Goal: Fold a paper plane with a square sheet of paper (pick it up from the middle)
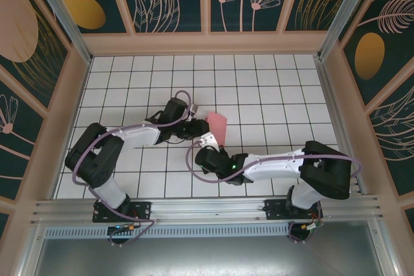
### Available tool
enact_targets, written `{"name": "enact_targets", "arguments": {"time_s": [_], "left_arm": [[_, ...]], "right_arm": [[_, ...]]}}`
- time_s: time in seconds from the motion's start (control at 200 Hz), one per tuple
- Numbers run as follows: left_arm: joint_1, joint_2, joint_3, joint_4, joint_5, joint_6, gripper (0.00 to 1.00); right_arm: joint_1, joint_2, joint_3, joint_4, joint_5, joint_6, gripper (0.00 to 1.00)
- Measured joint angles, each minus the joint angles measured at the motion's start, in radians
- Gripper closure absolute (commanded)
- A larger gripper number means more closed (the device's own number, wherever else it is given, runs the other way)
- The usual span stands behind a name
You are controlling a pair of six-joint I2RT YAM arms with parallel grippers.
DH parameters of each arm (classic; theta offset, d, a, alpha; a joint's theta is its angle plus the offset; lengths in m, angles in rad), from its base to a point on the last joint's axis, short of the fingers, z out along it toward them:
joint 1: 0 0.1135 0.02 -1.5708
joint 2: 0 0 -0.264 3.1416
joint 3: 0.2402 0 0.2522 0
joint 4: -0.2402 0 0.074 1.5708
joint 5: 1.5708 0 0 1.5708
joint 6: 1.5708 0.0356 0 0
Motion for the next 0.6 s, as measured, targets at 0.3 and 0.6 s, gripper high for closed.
{"name": "enact_targets", "arguments": {"time_s": [0.3, 0.6], "left_arm": [[0.000, -0.206, -0.092, -0.029, -0.184, -0.035, 0.56], [0.000, -0.278, -0.201, -0.030, -0.189, -0.053, 0.72]], "right_arm": [[-0.178, -0.179, -0.195, 0.212, -0.270, 0.035, 0.96], [-0.326, -0.272, -0.330, 0.364, -0.474, 0.106, 0.96]]}}
